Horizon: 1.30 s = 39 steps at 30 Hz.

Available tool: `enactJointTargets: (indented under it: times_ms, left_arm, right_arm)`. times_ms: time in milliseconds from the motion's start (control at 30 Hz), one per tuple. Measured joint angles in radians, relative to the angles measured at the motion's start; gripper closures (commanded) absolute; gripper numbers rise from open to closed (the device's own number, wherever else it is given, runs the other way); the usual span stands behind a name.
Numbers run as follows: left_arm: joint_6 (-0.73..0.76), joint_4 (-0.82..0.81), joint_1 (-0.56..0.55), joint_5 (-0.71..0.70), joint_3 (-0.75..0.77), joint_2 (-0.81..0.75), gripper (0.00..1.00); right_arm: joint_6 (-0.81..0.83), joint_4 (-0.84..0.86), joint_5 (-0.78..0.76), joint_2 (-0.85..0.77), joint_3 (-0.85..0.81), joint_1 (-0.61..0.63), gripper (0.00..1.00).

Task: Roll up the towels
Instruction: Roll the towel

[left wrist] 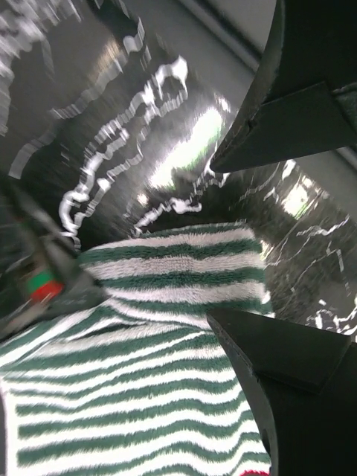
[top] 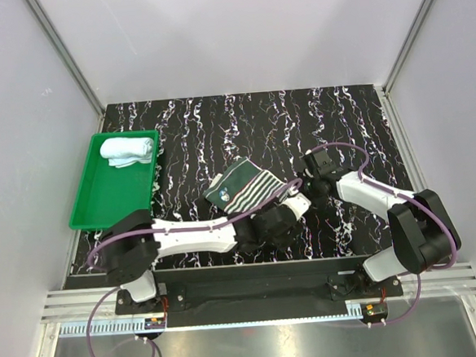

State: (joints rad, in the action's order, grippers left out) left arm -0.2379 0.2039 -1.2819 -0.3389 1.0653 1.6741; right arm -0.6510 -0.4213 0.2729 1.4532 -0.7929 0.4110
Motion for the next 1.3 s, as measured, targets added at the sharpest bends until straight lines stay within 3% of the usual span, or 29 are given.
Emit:
enactJointTargets:
  times_ms: [333, 467, 500, 567, 633, 767, 800, 833, 967, 1000, 1033, 1300]
  left_arm:
    - [0.043, -0.022, 0.0, -0.009, 0.024, 0.137, 0.26]
    - [0.036, -0.082, 0.0, -0.017, -0.02, 0.134, 0.35]
    - [0.035, -0.101, 0.0, -0.023, -0.035, 0.133, 0.42]
    - [0.026, -0.138, 0.0, -0.037, -0.057, 0.132, 0.69]
    - [0.021, -0.166, 0.001, -0.048, -0.074, 0.127, 0.85]
    - [0.016, -0.181, 0.0, -0.059, -0.08, 0.127, 1.0]
    - [0.015, -0.182, 0.0, -0.059, -0.08, 0.128, 1.0]
    - [0.012, -0.182, 0.0, -0.059, -0.08, 0.128, 1.0]
    - [-0.006, -0.181, 0.003, -0.053, -0.079, 0.127, 1.0]
    - [-0.014, -0.179, 0.008, -0.043, -0.079, 0.125, 1.0]
    - [-0.026, -0.175, 0.018, -0.021, -0.079, 0.12, 1.0]
    - [-0.151, -0.142, 0.139, 0.232, -0.108, 0.05, 1.0]
  right_arm:
    - [0.0, -0.003, -0.001, 0.0, 0.0, 0.0, 0.98]
    - [0.001, -0.004, 0.002, 0.0, 0.0, 0.0, 0.98]
    - [0.002, -0.005, 0.006, 0.0, 0.0, 0.0, 0.97]
    - [0.003, -0.008, 0.008, 0.0, 0.0, 0.0, 0.98]
    - [0.008, -0.016, 0.007, 0.0, 0.0, 0.0, 0.97]
    - [0.019, -0.023, 0.007, 0.0, 0.0, 0.0, 0.97]
    - [0.023, -0.026, 0.007, 0.0, -0.002, 0.0, 0.96]
    - [0.026, -0.031, 0.007, 0.002, -0.006, 0.0, 0.94]
    - [0.037, -0.061, 0.005, 0.016, -0.031, 0.0, 0.61]
    - [0.043, -0.077, 0.003, 0.023, -0.043, 0.0, 0.47]
    - [0.049, -0.095, -0.002, 0.03, -0.058, -0.003, 0.42]
    - [0.117, -0.208, -0.061, 0.051, -0.183, -0.127, 0.3]
